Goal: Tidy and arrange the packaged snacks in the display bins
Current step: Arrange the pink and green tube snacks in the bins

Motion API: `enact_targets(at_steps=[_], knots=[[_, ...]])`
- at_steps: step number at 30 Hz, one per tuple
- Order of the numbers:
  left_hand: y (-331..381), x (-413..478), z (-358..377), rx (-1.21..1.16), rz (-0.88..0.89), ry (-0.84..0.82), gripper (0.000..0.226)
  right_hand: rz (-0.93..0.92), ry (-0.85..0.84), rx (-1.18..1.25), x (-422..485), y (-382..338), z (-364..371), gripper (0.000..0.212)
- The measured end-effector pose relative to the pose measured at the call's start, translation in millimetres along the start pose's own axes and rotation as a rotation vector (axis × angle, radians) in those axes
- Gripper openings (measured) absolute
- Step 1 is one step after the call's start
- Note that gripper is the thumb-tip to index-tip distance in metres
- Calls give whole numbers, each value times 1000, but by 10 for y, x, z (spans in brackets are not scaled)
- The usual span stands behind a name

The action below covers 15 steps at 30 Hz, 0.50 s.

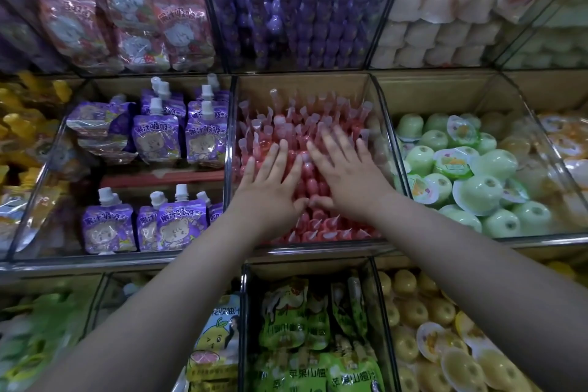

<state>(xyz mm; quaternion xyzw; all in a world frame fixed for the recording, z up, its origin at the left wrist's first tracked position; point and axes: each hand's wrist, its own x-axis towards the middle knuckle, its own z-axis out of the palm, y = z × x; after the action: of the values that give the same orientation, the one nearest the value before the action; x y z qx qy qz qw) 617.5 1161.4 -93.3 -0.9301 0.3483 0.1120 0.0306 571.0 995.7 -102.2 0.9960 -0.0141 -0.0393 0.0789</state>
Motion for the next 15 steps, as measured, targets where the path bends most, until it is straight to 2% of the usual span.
enact_targets(at_steps=[3,5,7,11,13,15], knots=[[7,16,-15,-15,-30,-24,75,-5,-134,-32,-17,8,-6,103],[18,25,-13,-46,-56,-26,74,13,-128,14,-19,17,-6,97],[26,-1,-18,-112,-54,35,71,34,-26,190,-54,8,-56,88],[45,-175,-77,-415,-6,364,55,104,229,571,-304,-48,-230,66],[100,-348,-72,-475,43,337,52,105,279,599,-505,-85,-287,60],[161,-541,3,-381,58,237,54,103,272,593,-711,-118,-267,58]])
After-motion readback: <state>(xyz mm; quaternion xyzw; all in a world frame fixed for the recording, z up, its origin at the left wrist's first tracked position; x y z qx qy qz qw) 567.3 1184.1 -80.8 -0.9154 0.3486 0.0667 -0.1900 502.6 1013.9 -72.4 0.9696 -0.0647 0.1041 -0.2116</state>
